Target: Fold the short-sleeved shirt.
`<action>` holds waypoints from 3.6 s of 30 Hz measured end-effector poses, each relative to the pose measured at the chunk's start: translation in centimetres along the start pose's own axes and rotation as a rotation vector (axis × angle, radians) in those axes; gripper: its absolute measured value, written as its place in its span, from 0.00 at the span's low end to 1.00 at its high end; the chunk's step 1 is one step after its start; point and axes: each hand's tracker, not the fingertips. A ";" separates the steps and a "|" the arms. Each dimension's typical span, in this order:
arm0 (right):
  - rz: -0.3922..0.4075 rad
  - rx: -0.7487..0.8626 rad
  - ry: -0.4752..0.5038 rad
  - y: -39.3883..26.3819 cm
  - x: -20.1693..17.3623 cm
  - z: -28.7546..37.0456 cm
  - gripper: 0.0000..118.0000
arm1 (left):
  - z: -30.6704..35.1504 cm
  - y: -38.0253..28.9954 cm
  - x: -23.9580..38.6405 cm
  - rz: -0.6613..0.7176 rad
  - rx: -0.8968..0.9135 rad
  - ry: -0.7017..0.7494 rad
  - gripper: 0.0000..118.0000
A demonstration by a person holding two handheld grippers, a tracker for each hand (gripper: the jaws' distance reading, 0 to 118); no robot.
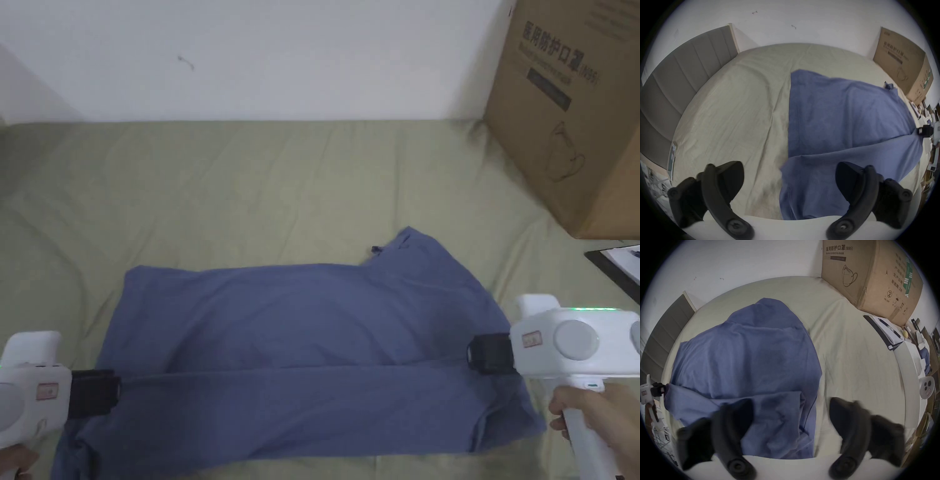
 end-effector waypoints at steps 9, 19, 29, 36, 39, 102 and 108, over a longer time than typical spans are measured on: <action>-0.025 0.186 0.102 -6.0 -0.8 9.5 0.22 | 8.9 -5.4 -0.6 0.038 0.071 -0.082 0.58; -0.058 0.085 0.165 -13.2 -2.1 9.4 0.00 | 6.8 -8.9 -0.8 0.146 0.062 -0.098 0.26; -0.149 0.056 0.168 -13.7 -1.3 8.2 0.00 | -0.3 -7.5 0.6 0.242 -0.020 -0.104 0.05; -0.068 0.042 0.073 -11.3 -1.1 5.7 0.87 | 1.0 -6.5 1.5 0.140 -0.031 -0.048 0.04; -0.015 0.008 0.017 -9.7 -1.3 3.4 0.86 | 1.7 -6.3 1.0 0.155 -0.030 -0.073 0.04; -0.076 -0.178 0.035 10.0 1.6 -8.2 0.43 | 1.4 2.8 5.4 0.066 0.067 -0.125 0.00; 0.006 -0.212 0.022 10.9 1.1 -8.4 0.00 | -1.1 3.8 5.6 0.053 0.029 -0.123 0.00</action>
